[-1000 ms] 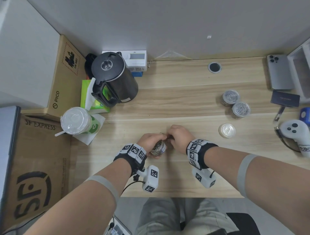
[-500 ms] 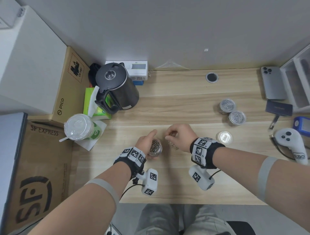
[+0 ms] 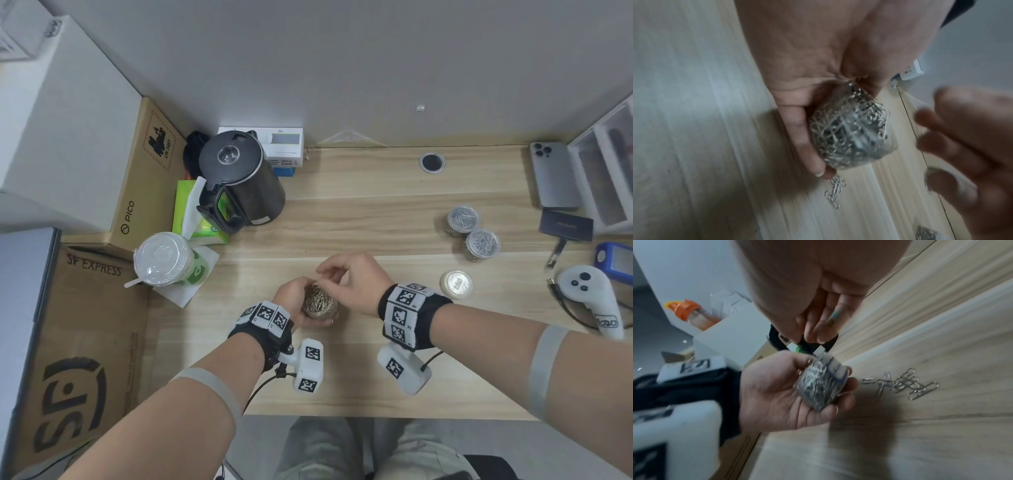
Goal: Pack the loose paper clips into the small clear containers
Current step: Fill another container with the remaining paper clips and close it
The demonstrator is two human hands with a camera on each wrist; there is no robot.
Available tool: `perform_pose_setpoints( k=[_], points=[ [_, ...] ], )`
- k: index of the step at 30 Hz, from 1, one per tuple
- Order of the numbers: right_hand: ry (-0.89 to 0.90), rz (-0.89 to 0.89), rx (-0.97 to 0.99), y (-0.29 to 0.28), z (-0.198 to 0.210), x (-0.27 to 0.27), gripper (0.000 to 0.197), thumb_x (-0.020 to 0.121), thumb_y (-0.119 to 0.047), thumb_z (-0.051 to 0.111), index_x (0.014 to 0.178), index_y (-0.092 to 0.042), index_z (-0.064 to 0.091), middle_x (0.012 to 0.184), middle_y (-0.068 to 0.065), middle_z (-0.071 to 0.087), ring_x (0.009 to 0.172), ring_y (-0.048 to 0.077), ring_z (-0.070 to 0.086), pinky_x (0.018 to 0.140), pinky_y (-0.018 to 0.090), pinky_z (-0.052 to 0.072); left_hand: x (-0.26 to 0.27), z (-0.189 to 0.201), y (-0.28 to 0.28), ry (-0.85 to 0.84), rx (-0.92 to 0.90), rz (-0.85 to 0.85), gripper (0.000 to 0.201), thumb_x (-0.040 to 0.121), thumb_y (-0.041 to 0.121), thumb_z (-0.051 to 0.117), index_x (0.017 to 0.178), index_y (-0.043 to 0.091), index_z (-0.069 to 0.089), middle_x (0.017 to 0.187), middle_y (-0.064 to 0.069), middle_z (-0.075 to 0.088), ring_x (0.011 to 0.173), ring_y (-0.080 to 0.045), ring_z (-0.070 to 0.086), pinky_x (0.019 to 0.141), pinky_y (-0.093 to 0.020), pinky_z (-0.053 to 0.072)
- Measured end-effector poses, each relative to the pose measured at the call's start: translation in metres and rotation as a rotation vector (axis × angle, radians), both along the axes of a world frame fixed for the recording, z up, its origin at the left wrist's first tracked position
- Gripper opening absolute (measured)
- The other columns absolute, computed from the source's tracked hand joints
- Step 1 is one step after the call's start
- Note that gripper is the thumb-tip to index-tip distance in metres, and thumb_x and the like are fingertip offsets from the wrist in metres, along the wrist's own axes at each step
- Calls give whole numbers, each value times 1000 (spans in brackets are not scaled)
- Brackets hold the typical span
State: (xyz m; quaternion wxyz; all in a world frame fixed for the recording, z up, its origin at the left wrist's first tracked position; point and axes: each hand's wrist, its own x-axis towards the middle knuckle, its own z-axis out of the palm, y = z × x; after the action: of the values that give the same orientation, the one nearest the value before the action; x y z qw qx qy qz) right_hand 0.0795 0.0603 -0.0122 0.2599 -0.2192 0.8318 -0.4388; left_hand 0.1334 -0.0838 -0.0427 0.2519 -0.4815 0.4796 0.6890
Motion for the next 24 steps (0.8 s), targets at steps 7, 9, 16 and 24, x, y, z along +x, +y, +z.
perform_pose_setpoints(
  k=[7,9,16,24],
  points=[
    [80,283,558,51,-37,-48,43,76,-18,71,118,-26,61,113,-3,61,105,20,62,92,37,50,14,-11,-24,-16,26,12,16,91,14,60,100,3,67,83,-18,70,68,-38,71,75,-54,59],
    [75,383,592,56,-39,-46,51,75,-17,73,124,-21,59,120,1,57,110,24,58,96,38,47,17,-13,-28,-45,38,9,16,93,17,56,96,4,64,76,-17,71,66,-36,70,69,-49,60],
    [99,484,479,36,-52,-31,61,74,-12,77,132,-12,56,122,8,52,111,25,53,96,37,44,21,-16,-31,-75,124,-25,36,98,31,42,87,3,61,74,-18,67,62,-34,66,49,-29,53],
    [72,502,466,22,-59,-35,44,81,-9,69,124,-14,61,102,-1,64,83,10,48,81,21,41,21,-24,-36,-97,90,-46,32,97,29,45,86,3,62,69,-17,70,51,-34,69,49,-29,54]
  ],
)
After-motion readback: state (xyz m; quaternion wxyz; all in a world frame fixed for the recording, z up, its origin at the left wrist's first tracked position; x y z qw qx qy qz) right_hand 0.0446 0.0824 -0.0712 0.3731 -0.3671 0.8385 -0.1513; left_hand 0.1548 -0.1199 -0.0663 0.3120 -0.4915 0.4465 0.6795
